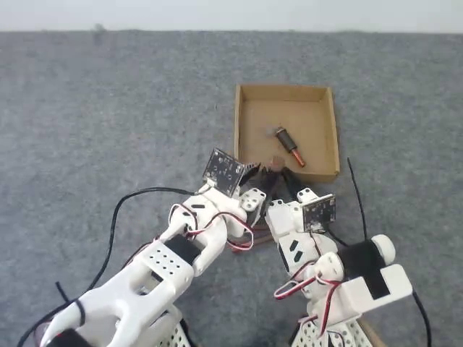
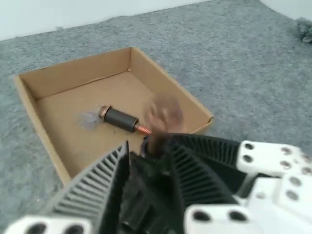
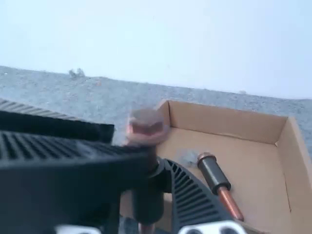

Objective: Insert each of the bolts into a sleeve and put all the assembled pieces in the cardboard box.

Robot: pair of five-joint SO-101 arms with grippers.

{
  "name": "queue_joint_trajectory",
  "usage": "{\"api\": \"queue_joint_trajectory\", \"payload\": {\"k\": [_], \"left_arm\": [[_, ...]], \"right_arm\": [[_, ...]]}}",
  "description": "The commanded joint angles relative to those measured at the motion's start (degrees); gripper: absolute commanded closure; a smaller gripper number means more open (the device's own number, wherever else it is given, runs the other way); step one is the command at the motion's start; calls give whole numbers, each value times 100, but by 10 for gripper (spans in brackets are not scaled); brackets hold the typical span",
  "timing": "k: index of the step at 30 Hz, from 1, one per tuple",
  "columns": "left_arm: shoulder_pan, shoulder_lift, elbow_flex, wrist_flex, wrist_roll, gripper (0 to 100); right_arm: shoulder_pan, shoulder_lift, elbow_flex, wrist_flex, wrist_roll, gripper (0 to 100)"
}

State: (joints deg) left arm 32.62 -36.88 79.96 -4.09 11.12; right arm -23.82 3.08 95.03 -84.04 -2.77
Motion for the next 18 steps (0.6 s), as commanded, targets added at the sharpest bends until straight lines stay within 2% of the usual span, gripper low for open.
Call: {"api": "queue_joint_trajectory", "payload": {"k": [1, 8, 12, 15, 18], "left_arm": [[35, 35, 268, 53, -44, 714], [70, 9, 259, 53, -44, 702], [35, -651, 338, 105, -35, 702], [26, -1591, 541, 492, -35, 702], [9, -2699, 637, 1284, -35, 702]], "right_arm": [[154, -48, 132, -48, -9, 992], [163, -57, 132, -48, -9, 992], [163, -48, 132, -48, -9, 992], [154, -48, 123, -48, -9, 992], [154, -48, 123, -48, -9, 992]]}}
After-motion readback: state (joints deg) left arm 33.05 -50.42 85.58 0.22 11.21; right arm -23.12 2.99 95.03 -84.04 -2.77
